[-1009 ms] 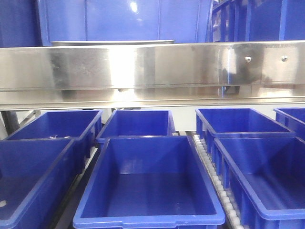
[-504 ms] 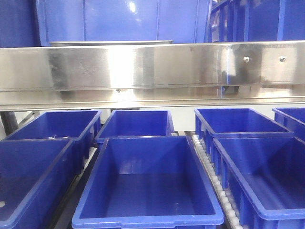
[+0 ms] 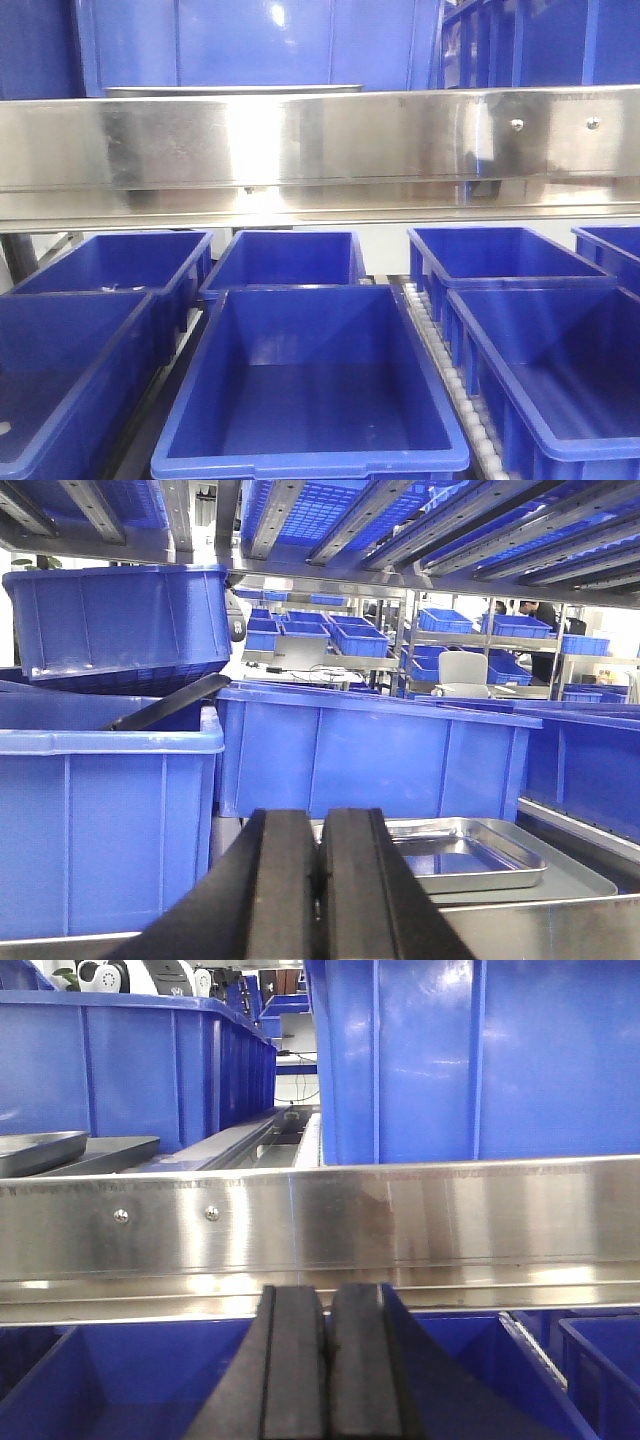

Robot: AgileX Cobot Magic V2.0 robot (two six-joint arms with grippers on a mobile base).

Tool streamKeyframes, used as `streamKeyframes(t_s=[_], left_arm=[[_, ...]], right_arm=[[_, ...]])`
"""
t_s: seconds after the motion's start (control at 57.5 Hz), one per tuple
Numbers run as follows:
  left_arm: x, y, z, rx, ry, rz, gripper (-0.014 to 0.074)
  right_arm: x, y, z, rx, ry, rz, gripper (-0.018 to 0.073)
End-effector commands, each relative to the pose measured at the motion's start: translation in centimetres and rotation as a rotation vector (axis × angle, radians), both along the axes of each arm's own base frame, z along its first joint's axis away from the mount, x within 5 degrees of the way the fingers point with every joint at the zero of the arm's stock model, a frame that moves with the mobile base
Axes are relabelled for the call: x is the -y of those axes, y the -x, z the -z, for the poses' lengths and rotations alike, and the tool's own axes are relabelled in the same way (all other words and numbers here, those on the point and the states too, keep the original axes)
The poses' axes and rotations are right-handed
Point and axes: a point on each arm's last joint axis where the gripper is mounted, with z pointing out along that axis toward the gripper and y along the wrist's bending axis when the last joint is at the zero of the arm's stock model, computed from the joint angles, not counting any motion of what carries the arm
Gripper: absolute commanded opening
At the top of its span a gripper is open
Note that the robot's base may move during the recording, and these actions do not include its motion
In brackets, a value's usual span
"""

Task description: Stack silver trays without gaps

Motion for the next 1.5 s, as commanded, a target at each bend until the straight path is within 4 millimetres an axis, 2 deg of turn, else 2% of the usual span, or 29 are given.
streamKeyframes(t_s=[0.0,0.887,0.974,1.078,1.27,1.478], left_arm=[[0.0,0.1,-0.1,0.018,0.003,0.002,-0.0016],[0.4,0.0,0.2,0.023,0.019,-0.023,-0.0016],[1.1,-0.6,1.4,0.012,-0.023,-0.036,-0.0016],[2.0,-2.0,3.9,-0.009,-0.082,-0.065,-0.0016],[2.3,-4.3,9.1,-0.051,0.0,-0.121,-0.0016],[2.3,-5.2,14.0,-0.088,-0.022,-0.133,-0.0016]], right_arm=[[0.0,0.0,-0.2,0.016,0.008,-0.002,-0.0079],[0.0,0.0,-0.2,0.016,0.008,-0.002,-0.0079],[0.0,0.0,-0.2,0.016,0.008,-0.002,-0.0079],[0.0,0.0,-0.2,0.016,0.008,-0.002,-0.0079],[0.0,0.0,-0.2,0.016,0.008,-0.002,-0.0079],[0.0,0.0,-0.2,0.016,0.008,-0.002,-0.0079]])
